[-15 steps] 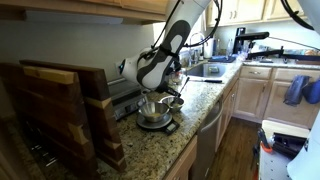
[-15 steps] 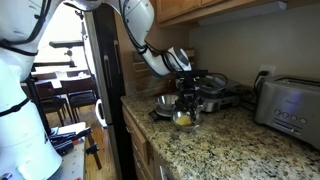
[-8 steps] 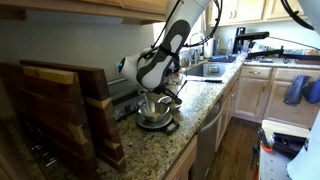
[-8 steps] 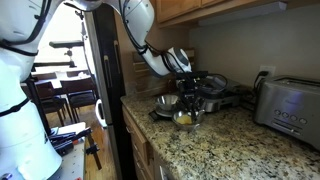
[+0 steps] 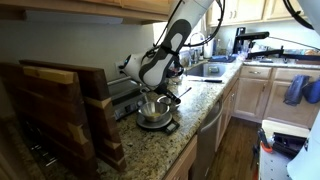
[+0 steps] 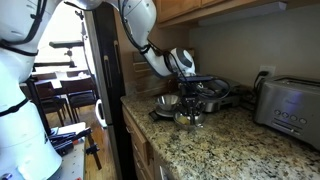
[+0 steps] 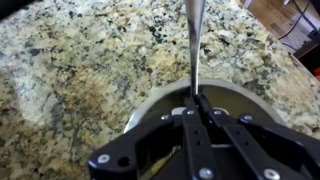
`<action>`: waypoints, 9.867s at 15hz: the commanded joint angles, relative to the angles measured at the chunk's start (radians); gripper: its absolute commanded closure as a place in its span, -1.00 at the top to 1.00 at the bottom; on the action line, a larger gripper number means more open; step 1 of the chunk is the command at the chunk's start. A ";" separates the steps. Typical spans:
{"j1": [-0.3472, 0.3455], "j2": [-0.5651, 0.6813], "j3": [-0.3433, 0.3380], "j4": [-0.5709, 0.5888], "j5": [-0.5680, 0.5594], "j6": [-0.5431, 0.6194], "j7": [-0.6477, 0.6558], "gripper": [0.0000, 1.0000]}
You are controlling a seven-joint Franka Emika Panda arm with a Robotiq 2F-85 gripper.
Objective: Scoop some contents from the bowl to the left and put them in the bowl to the right.
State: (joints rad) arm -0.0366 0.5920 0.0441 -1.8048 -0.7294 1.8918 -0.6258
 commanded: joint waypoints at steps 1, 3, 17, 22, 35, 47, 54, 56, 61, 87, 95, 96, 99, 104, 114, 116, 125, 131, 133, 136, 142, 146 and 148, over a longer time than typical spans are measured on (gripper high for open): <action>-0.025 -0.047 0.001 -0.062 0.038 0.052 0.000 -0.93; -0.026 -0.055 -0.001 -0.067 0.045 0.058 -0.001 -0.93; -0.031 -0.134 0.011 -0.135 0.063 0.113 -0.066 -0.93; -0.039 -0.180 0.005 -0.176 0.128 0.155 -0.139 -0.93; -0.050 -0.299 -0.016 -0.249 0.152 0.196 -0.156 -0.93; -0.005 -0.399 0.009 -0.266 0.173 0.178 -0.257 -0.93; 0.063 -0.413 0.031 -0.285 0.147 0.176 -0.258 -0.93; 0.080 -0.408 0.033 -0.293 0.131 0.177 -0.241 -0.93; 0.126 -0.403 0.037 -0.323 0.042 0.179 -0.156 -0.93; 0.230 -0.419 0.121 -0.508 -0.568 0.061 0.561 -0.93; 0.236 -0.439 0.131 -0.568 -0.685 0.039 0.747 -0.93; 0.238 -0.443 0.132 -0.577 -0.715 0.031 0.781 -0.93; 0.239 -0.443 0.137 -0.598 -0.793 -0.008 0.873 -0.93; 0.237 -0.430 0.139 -0.613 -0.874 -0.046 1.024 -0.93; 0.217 -0.431 0.141 -0.620 -0.910 -0.035 1.185 -0.93; 0.195 -0.442 0.136 -0.609 -0.875 0.045 1.110 -0.93; 0.073 -0.524 0.072 -0.549 -0.487 0.403 0.620 -0.93; 0.026 -0.544 0.001 -0.474 -0.162 0.381 0.454 -0.93; 0.006 -0.540 -0.026 -0.448 -0.061 0.384 0.422 -0.93; -0.023 -0.536 -0.065 -0.422 0.060 0.392 0.403 -0.93; -0.087 -0.486 -0.145 -0.382 0.220 0.463 0.421 -0.93; -0.126 -0.421 -0.192 -0.343 0.299 0.518 0.440 -0.93; -0.141 -0.373 -0.203 -0.309 0.342 0.534 0.430 -0.93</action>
State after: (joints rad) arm -0.1594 0.1572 -0.1412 -2.1628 -0.4463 2.3919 -0.1946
